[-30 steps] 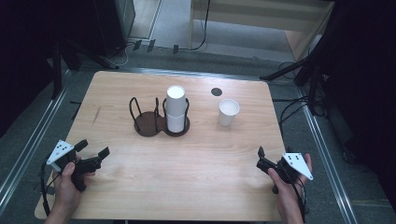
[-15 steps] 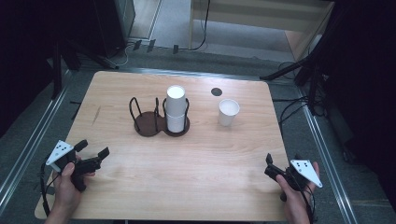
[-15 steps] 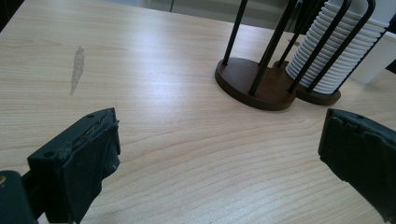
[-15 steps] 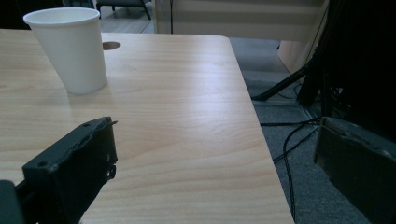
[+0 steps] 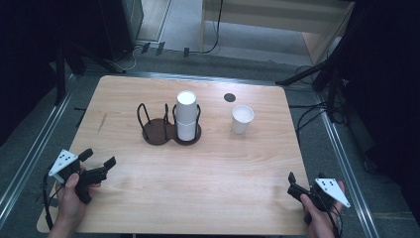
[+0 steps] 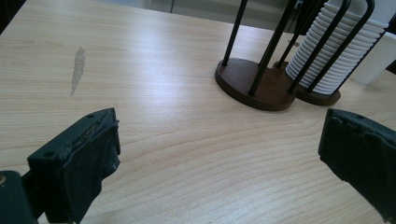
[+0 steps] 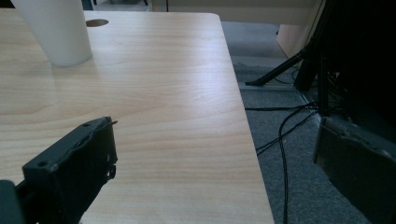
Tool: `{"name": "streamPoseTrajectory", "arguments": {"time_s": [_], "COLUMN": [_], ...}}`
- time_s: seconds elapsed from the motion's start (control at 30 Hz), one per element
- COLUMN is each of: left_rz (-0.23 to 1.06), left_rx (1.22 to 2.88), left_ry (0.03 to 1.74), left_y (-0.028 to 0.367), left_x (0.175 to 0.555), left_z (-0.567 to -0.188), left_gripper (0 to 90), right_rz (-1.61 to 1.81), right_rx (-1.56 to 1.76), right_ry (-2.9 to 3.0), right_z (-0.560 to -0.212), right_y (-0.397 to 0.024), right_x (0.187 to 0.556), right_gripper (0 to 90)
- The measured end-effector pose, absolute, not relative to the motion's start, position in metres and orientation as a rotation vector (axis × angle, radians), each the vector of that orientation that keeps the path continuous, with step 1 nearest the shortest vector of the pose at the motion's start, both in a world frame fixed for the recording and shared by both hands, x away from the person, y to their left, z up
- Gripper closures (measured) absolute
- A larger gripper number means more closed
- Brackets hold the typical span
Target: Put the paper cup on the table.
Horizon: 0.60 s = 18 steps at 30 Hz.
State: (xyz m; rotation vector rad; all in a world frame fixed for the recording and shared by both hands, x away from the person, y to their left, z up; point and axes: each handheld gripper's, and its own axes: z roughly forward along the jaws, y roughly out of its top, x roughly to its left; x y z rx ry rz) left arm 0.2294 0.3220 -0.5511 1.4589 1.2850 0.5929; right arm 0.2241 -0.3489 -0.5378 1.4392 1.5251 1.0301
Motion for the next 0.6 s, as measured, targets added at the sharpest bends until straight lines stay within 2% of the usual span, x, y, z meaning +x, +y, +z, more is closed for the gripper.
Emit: {"name": "streamPoseTrajectory", "arguments": {"time_s": [0.6], "left_rz": [0.595], "left_rx": [1.456], "left_ry": [1.284], "left_y": [0.321], "left_x": [0.229], "left_z": [-0.551], "left_gripper": [0.0], "right_rz": [1.011], "right_rx": [1.473], "right_ry": [1.513], "right_z": [-0.545], "right_y": [-0.362], "right_x": [0.213], "right_gripper": [0.0]}}
